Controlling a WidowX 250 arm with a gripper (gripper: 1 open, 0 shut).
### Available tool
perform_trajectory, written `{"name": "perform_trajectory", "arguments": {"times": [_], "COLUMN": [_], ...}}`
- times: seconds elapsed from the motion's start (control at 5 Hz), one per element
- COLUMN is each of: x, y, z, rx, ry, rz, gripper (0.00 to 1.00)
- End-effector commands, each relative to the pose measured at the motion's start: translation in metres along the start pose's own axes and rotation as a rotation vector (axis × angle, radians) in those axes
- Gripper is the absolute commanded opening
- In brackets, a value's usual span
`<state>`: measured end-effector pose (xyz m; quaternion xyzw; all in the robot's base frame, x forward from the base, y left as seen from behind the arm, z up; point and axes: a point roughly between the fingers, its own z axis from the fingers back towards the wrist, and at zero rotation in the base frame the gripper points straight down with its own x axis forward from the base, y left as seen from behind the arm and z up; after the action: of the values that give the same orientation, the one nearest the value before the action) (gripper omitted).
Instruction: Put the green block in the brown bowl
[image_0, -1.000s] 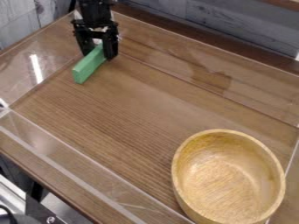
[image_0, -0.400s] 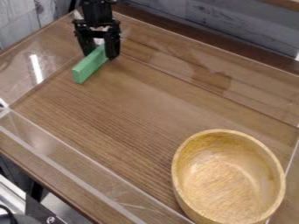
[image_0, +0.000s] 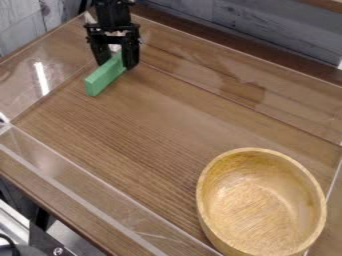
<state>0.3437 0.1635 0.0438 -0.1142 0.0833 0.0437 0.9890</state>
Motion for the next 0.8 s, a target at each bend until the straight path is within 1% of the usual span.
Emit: {"name": "perform_trajectory", "arguments": {"times": [0.0,0.4,0.6], "x": [0.0041,0.0006,0.0029], "y": [-0.0075,-0.011,-0.0059], "z": [0.0249,0.0225,0.0171], "rx": [0.027,0.019,0.016], "ry": [-0.058,-0.044,-0.041], "rz": [-0.017,-0.011,-0.003], "gripper": [1.0,1.0,1.0]}}
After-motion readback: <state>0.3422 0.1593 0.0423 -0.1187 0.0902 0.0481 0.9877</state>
